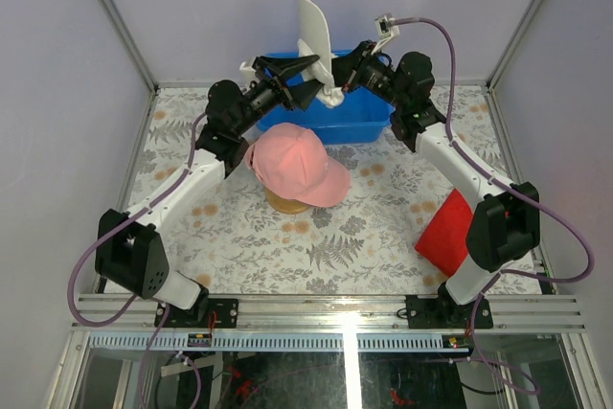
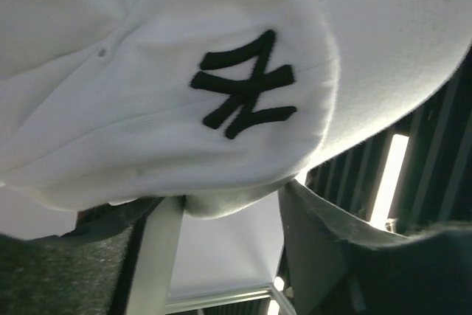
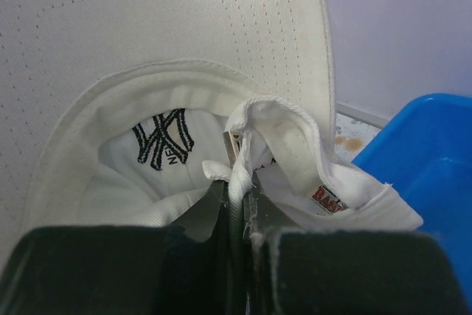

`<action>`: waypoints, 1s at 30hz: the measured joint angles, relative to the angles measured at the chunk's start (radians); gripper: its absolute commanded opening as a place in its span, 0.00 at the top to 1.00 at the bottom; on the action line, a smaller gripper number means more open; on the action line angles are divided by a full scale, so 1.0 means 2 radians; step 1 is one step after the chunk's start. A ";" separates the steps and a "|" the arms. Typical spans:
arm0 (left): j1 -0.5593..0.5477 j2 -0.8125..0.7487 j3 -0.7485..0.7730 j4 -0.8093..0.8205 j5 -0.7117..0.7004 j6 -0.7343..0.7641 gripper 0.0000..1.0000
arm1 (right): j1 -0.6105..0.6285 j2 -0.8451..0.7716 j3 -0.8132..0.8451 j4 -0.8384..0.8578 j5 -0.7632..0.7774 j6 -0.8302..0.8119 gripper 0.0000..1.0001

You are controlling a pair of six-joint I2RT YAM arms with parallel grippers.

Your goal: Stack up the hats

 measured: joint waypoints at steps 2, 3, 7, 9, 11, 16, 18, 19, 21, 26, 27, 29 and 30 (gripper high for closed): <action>0.000 0.000 0.000 0.001 -0.002 0.005 0.70 | 0.000 -0.002 -0.005 -0.001 0.000 -0.004 1.00; 0.001 0.000 0.000 0.001 -0.002 0.010 0.76 | 0.000 -0.005 -0.010 -0.001 0.000 -0.006 1.00; 0.005 0.000 0.000 -0.007 -0.001 0.036 0.95 | 0.000 -0.015 -0.028 0.001 0.001 -0.008 1.00; 0.010 -0.001 0.000 -0.013 0.005 0.051 1.00 | 0.000 -0.019 -0.035 0.002 0.004 -0.010 0.98; 0.019 -0.003 0.001 -0.020 0.018 0.078 1.00 | 0.000 -0.023 -0.042 0.002 0.007 -0.014 0.82; 0.047 -0.006 0.039 -0.081 0.052 0.161 1.00 | 0.003 -0.026 -0.044 -0.019 0.010 -0.039 0.49; 0.069 -0.011 0.052 -0.102 0.055 0.198 1.00 | 0.003 -0.033 -0.044 -0.046 0.012 -0.054 0.45; 0.084 -0.014 0.059 -0.115 0.056 0.219 1.00 | 0.003 -0.038 -0.044 -0.062 0.018 -0.061 0.44; 0.107 -0.015 0.076 -0.132 0.059 0.253 1.00 | 0.003 -0.049 -0.044 -0.097 0.026 -0.071 0.42; 0.138 -0.010 0.121 -0.151 0.074 0.330 1.00 | -0.011 -0.088 -0.041 -0.167 0.047 -0.064 0.33; 0.138 -0.006 0.130 -0.150 0.080 0.340 1.00 | -0.021 -0.093 -0.034 -0.178 0.044 -0.051 0.32; 0.138 0.009 0.158 -0.155 0.102 0.367 1.00 | -0.048 -0.092 -0.007 -0.198 0.029 -0.014 0.35; 0.138 0.018 0.173 -0.160 0.110 0.383 1.00 | -0.060 -0.089 0.007 -0.202 0.019 0.002 0.35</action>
